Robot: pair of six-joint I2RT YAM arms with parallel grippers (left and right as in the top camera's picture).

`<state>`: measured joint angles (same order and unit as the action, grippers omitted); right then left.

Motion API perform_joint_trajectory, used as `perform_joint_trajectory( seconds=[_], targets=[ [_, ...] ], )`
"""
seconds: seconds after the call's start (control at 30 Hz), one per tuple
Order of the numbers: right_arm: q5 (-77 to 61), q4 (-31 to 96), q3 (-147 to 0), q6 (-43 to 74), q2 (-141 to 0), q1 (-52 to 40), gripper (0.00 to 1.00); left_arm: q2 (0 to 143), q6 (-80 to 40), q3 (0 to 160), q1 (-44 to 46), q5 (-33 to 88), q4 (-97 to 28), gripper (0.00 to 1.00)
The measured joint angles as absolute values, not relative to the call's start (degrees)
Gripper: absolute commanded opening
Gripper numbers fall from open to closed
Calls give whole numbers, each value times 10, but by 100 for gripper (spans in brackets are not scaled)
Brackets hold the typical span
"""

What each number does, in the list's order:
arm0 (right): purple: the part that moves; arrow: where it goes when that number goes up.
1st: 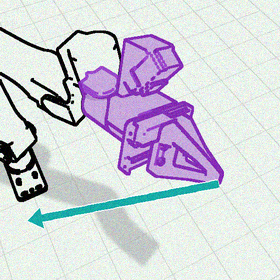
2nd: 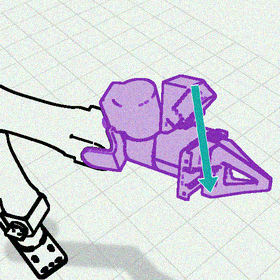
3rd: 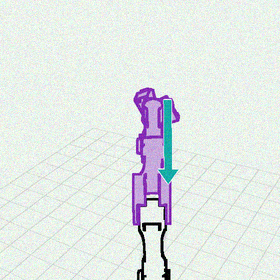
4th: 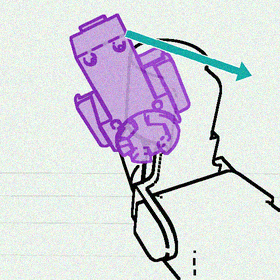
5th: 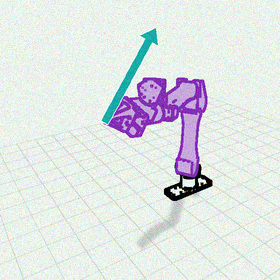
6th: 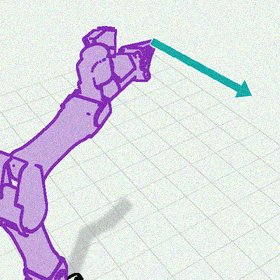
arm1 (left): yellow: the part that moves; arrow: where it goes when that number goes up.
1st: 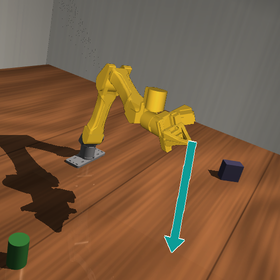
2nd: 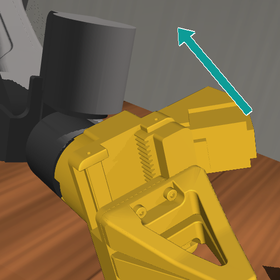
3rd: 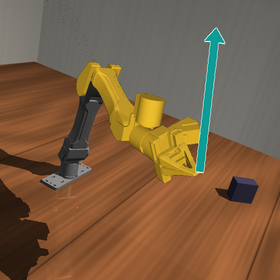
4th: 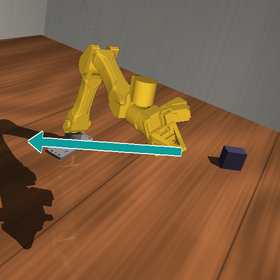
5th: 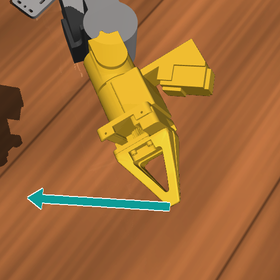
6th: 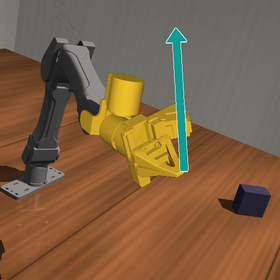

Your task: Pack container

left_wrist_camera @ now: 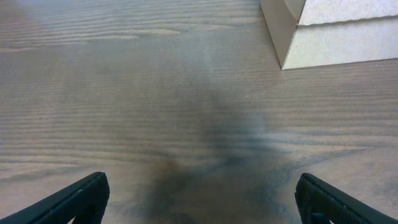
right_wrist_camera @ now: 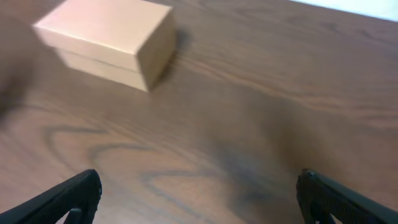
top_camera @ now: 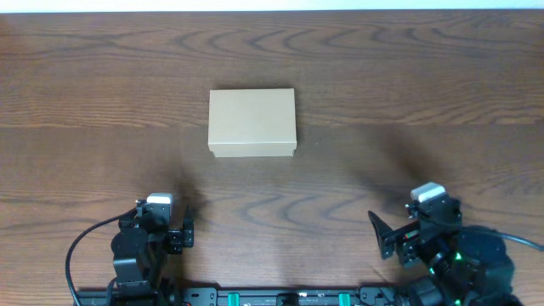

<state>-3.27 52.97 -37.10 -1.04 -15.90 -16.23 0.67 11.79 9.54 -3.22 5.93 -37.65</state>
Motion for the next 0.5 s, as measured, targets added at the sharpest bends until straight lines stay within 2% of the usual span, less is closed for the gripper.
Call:
perform_joint_trajectory(
  seconds=[0.5],
  targets=[
    [-25,436,-168,24,-45,-75,99,7,118,95,-32,59,-377,96]
  ],
)
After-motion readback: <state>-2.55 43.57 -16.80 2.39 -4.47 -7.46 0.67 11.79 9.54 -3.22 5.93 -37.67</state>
